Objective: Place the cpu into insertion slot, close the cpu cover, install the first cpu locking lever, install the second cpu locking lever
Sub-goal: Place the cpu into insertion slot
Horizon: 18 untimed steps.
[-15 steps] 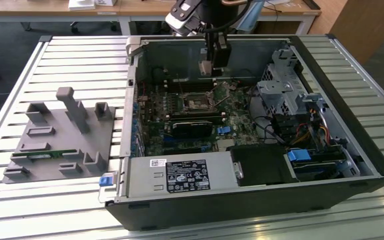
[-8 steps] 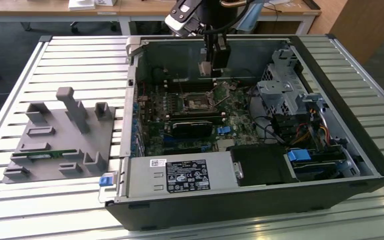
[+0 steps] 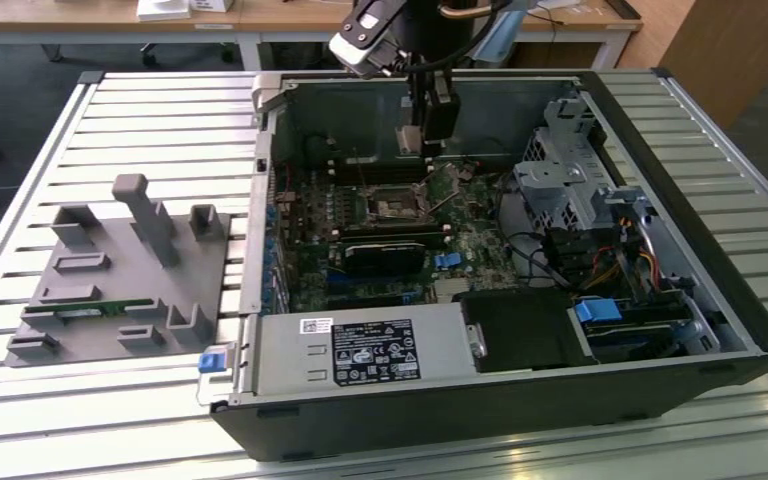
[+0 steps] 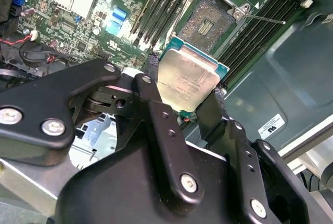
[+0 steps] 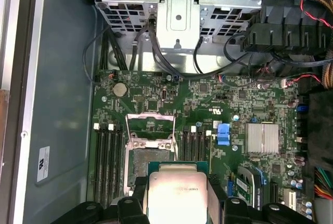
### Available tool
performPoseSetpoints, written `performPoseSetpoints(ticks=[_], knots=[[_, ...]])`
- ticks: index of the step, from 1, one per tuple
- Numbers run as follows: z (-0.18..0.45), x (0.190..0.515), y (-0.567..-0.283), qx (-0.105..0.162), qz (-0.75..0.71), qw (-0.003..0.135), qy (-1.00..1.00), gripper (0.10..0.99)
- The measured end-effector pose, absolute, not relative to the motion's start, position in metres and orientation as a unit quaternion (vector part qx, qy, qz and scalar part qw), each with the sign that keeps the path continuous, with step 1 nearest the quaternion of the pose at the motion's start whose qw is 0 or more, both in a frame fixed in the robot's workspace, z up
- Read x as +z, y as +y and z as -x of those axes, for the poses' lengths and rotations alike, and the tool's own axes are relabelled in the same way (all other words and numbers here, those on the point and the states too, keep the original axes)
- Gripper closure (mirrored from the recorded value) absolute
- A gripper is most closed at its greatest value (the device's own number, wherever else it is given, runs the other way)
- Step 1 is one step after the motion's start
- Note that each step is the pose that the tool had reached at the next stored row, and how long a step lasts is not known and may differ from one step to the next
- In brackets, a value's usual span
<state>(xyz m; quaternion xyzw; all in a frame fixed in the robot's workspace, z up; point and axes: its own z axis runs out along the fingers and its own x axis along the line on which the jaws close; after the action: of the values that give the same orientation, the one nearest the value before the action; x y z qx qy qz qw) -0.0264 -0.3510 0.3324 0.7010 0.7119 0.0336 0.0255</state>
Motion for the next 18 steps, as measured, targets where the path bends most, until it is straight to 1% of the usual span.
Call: performPoseSetpoints(ticks=[18], knots=[[0.0273,0.3231,-0.3510,0.033,-0.701,0.026,0.712,0.549]])
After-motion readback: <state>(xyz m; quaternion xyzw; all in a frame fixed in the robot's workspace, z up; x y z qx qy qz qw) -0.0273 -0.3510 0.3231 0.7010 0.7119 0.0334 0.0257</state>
